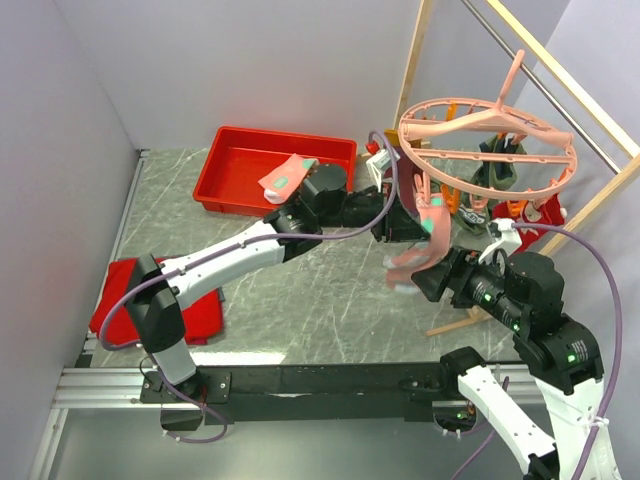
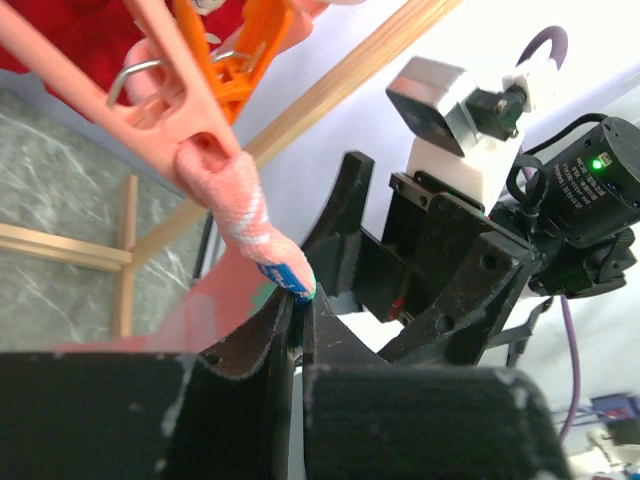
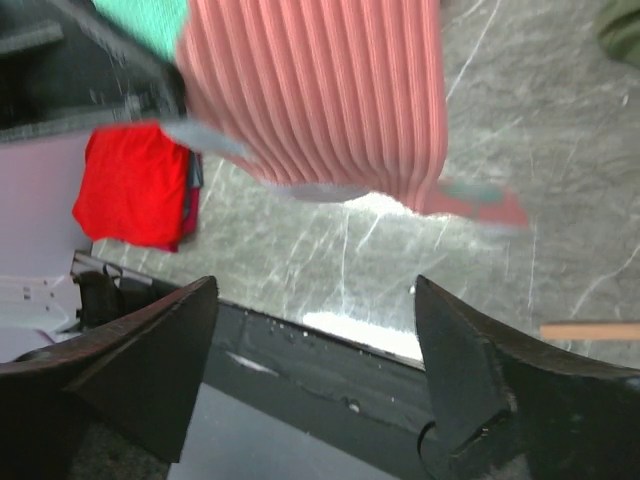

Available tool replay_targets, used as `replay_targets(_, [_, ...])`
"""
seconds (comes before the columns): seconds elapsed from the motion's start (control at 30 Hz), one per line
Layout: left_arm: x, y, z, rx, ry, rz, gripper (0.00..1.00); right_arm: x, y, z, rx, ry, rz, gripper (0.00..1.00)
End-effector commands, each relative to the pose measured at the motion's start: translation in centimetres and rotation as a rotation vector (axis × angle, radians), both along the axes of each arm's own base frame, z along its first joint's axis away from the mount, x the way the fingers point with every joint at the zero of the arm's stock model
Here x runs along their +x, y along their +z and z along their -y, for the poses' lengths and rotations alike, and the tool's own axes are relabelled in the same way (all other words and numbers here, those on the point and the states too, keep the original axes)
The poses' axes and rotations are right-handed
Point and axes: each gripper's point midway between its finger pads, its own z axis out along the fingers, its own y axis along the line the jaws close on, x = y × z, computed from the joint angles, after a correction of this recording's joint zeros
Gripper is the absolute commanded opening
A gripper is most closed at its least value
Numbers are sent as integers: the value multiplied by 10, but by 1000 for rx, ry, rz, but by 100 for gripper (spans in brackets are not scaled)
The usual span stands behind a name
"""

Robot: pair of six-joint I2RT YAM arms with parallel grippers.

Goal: Remove the socks clipped to the hanger

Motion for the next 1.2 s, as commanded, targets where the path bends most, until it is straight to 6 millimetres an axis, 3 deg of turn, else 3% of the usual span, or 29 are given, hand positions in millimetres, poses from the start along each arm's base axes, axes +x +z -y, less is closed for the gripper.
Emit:
replay_targets(0.0, [-18, 35, 2, -76, -48, -13, 1, 19, 9, -2, 17, -26, 51, 88])
replay_targets(0.13, [-19, 31, 9, -56, -68, -32, 1, 32, 17, -5, 43, -41, 96, 91])
replay_targets(0.27, [-22, 37, 12, -69, -97, -23, 1, 45, 8, 0, 0, -77, 85, 91])
replay_targets(0.43, [-23, 35, 13, -62, -106, -24, 1, 53, 10, 10, -21, -135, 141, 79])
replay_targets(0.53, [-23, 36, 14, -63, -109, -24, 1, 57, 9, 16, -18, -179, 156, 61])
replay_targets(0.63, [-23, 35, 14, -59, -109, -25, 2, 56, 9, 14, 5, -177, 164, 26])
replay_targets(0.67, [-23, 35, 13, -57, -111, -26, 4, 55, 8, 13, 8, -175, 161, 10])
replay_targets(0.7, [-23, 34, 14, -55, -111, -27, 14, 54, 8, 13, 11, -172, 156, 3])
replay_targets(0.77, [-21, 28, 14, -23, -95, -36, 36, 51, 3, 12, 8, -163, 139, 0])
replay_targets(0.8, [-19, 26, 14, -9, -85, -36, 56, 50, 0, 12, 5, -158, 132, 0])
replay_targets(0.97, [-1, 11, 4, 60, 6, -29, 67, 41, -2, 14, -1, -150, 137, 0])
replay_targets(1.03, [4, 19, -4, 36, 36, -30, 79, 39, -3, 13, -2, -139, 131, 0])
replay_targets(1.17, [35, 32, -17, 10, 162, -53, 81, 36, -2, 10, -1, -115, 122, 0])
